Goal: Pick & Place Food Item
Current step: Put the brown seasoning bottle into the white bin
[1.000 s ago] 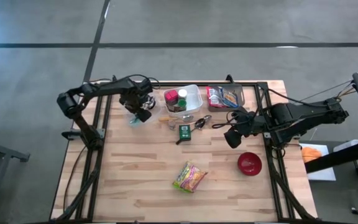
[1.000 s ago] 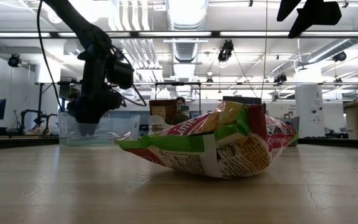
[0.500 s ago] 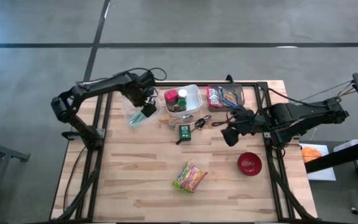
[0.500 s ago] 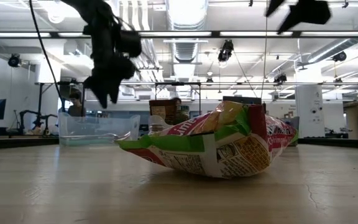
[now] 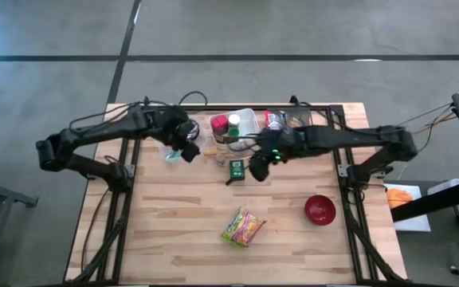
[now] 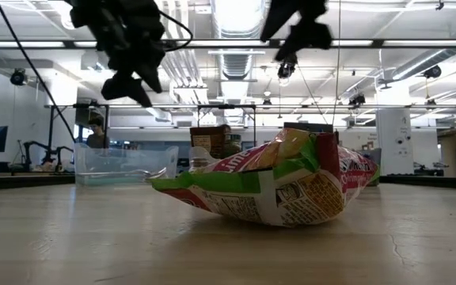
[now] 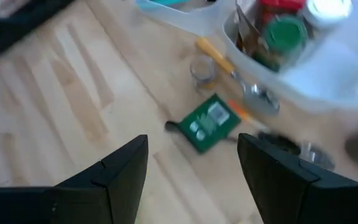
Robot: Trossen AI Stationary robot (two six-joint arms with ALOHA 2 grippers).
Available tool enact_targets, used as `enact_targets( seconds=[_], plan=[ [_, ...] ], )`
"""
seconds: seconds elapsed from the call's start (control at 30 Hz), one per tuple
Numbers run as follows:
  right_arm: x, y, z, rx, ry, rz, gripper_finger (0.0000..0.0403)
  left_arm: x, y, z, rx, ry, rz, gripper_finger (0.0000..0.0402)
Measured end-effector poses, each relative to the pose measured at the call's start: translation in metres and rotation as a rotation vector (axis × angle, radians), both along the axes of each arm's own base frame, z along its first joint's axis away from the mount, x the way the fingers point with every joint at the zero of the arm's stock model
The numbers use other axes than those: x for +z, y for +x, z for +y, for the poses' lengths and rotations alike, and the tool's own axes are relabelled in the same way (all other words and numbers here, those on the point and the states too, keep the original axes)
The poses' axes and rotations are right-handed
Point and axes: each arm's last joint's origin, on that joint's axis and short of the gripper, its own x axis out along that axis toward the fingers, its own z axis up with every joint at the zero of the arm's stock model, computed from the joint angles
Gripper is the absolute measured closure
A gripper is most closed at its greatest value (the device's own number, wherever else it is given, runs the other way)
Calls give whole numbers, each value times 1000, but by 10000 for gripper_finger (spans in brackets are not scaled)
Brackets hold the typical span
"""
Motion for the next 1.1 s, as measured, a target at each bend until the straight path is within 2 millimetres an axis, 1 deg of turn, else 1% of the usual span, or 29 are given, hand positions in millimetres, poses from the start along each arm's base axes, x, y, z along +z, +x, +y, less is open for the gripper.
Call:
enact_targets(
  seconds=[0.13,0.27,0.37,0.5,0.67,0.77,1.0,1.1],
  plan=[
    [-5,36,-8,92,-81,51,158,-13,-4,-8,-55,6,35,213],
    [-13,66,-14,172,-144,81,158,-28,-8,-15,-113,9,81,233],
    [-25,84,-20,237,-154,114,158,-36,-14,-19,-147,13,106,258],
    [-45,103,-26,326,-189,156,158,-44,-25,-23,-184,32,113,300],
    [-79,122,-31,438,-253,223,158,-49,-37,-28,-219,56,109,341],
    [-97,132,-35,459,-268,239,158,-51,-43,-30,-221,59,104,359],
    [-126,146,-45,464,-286,241,158,-48,-50,-32,-214,72,79,366],
    [-134,147,-54,436,-298,267,158,-47,-51,-33,-212,77,69,367]
  ],
)
